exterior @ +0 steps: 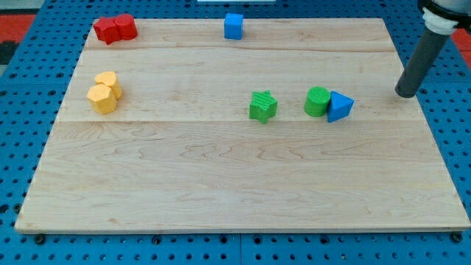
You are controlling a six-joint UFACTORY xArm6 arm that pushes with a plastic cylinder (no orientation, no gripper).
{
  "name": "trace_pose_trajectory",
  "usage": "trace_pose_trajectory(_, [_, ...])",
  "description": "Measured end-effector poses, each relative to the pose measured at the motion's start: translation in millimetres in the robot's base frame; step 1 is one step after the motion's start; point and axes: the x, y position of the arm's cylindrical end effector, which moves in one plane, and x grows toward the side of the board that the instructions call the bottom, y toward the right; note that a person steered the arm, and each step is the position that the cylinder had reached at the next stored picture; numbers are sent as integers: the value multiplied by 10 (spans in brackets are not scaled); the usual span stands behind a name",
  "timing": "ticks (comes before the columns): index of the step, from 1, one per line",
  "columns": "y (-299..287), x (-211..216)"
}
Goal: Push the blue triangle closer to the blue cube
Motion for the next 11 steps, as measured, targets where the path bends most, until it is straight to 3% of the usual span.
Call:
trace_pose_trajectory(1, [-103, 402])
trace_pose_trajectory(3, [-981, 435])
trace_pose_trajectory(6, [-1107, -448])
trace_pose_trajectory(11, [-1634, -770])
